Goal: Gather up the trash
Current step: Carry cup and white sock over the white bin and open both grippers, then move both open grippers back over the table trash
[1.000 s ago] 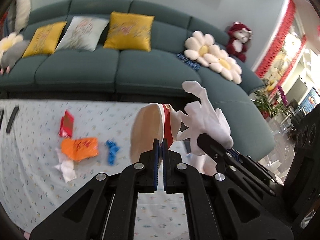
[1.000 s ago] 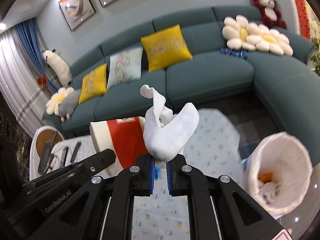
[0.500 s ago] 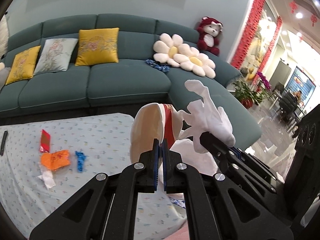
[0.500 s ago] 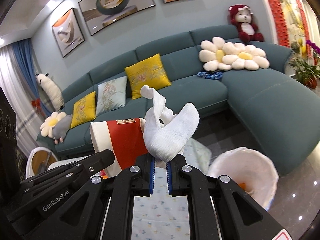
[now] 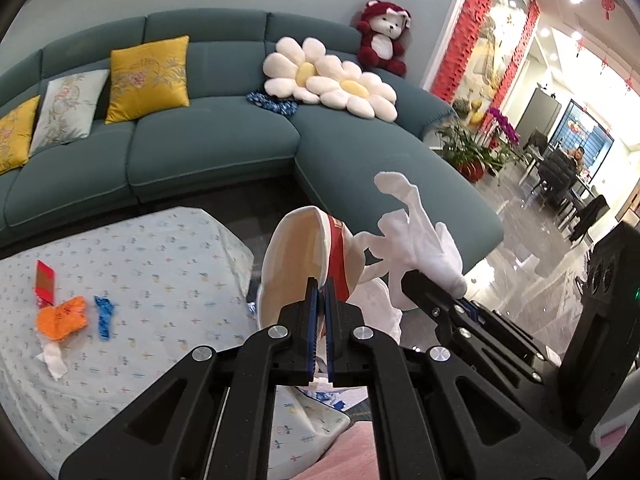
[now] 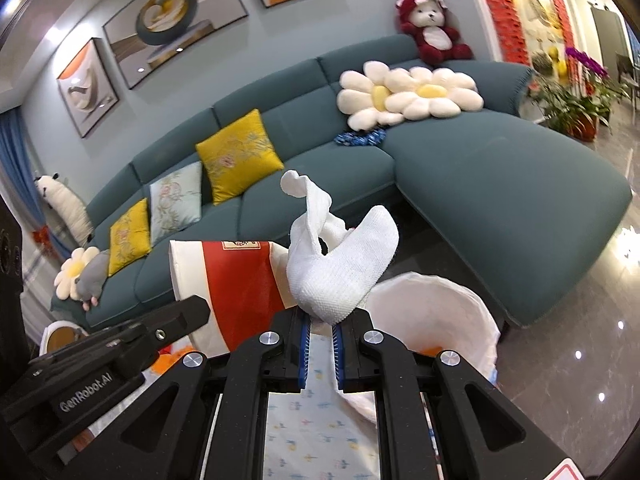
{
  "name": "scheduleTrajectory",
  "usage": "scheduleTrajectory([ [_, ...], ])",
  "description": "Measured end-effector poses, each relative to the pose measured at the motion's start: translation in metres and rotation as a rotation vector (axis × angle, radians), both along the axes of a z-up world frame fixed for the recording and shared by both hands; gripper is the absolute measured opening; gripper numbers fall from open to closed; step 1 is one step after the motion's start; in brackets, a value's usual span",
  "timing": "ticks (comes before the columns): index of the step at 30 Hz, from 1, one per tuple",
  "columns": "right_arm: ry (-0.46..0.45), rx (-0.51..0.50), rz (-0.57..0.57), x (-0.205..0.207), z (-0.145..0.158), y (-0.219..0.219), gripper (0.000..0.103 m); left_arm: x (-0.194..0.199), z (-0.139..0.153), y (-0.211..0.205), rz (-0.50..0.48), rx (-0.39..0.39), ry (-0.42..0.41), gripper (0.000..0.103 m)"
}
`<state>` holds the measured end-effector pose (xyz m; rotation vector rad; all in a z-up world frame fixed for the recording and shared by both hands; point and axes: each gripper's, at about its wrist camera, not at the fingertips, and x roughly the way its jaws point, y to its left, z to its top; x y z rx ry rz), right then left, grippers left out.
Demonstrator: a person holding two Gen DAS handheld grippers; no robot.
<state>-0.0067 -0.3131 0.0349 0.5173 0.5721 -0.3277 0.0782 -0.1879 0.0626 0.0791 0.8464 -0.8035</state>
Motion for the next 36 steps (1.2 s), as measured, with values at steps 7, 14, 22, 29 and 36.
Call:
scheduleTrajectory([
  [7, 0.059, 0.041, -0.038, -0.002, -0.037, -0.028, 0.009, 0.002, -0.031, -0.032, -0.040, 0.040, 0.047, 0.003],
  [14, 0.103, 0.058, -0.073, 0.004, -0.057, -0.043, 0.021, 0.007, -0.046, -0.049, -0.040, 0.043, 0.084, 0.014],
  [22, 0.125, 0.058, -0.081, 0.006, -0.067, -0.035, 0.045, 0.020, -0.054, -0.028, 0.058, 0.048, 0.106, 0.052],
  [29, 0.132, 0.047, -0.025, 0.016, -0.065, 0.002, 0.051, 0.031, -0.060, 0.013, 0.128, 0.053, 0.115, 0.053],
  [36, 0.141, 0.032, 0.044, 0.035, -0.059, 0.047, 0.052, 0.048, -0.058, 0.070, 0.223, 0.041, 0.124, 0.057],
])
